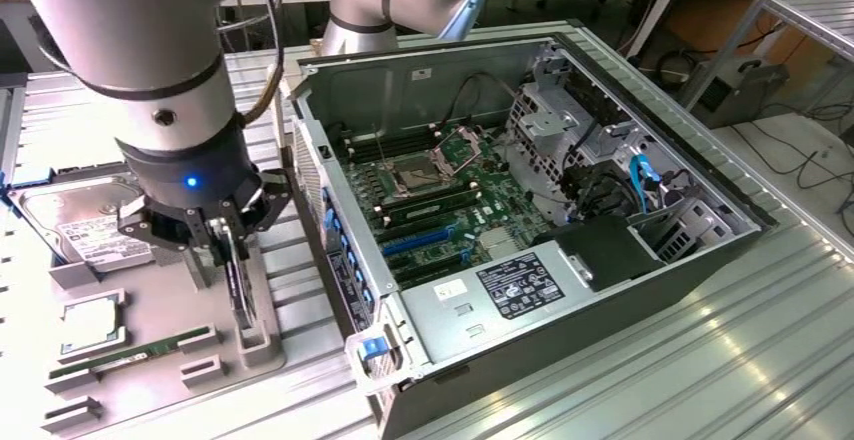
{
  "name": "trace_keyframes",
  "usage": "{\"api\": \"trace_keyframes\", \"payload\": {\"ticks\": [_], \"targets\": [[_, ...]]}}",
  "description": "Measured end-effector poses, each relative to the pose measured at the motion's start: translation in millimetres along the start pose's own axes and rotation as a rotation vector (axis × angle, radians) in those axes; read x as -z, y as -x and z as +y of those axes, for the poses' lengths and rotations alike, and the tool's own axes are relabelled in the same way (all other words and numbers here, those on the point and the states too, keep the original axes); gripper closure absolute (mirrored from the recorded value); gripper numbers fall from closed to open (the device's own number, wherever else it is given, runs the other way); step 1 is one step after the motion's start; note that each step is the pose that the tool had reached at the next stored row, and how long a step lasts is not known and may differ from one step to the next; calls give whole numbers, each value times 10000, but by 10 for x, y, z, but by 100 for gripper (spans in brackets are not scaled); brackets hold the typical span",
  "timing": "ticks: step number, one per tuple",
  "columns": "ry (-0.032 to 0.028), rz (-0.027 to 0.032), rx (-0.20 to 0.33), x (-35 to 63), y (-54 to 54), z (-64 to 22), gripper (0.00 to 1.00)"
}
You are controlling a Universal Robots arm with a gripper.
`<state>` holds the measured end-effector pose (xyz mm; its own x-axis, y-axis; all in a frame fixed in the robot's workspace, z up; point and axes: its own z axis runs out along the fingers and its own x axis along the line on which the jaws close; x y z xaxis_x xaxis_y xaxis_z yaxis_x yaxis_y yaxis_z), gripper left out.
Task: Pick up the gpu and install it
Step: 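Pick up the gpu and move the gpu toward the slot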
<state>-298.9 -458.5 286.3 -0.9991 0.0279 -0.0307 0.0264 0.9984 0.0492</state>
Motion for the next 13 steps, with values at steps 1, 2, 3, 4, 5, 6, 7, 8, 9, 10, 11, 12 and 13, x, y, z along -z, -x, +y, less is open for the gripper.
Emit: {"api": "trace_keyframes", "payload": {"ticks": [1, 2, 3, 4, 5, 6, 7, 8, 9, 10, 11, 12, 13], "targets": [[2, -1, 2, 44, 2, 2, 74], [2, 0, 4, 94, 3, 4, 74], [5, -1, 4, 138, 5, 7, 74], [7, 0, 5, 189, 6, 9, 74], [9, 1, 6, 248, 8, 12, 74], [12, 0, 8, 294, 9, 14, 74], [15, 0, 10, 352, 12, 17, 74], [17, 0, 11, 401, 14, 19, 74], [19, 1, 13, 475, 17, 21, 74], [21, 1, 14, 558, 22, 23, 74], [21, 1, 17, 637, 29, 22, 74], [23, 1, 17, 695, 34, 21, 74], [23, 1, 18, 740, 39, 20, 74]]}}
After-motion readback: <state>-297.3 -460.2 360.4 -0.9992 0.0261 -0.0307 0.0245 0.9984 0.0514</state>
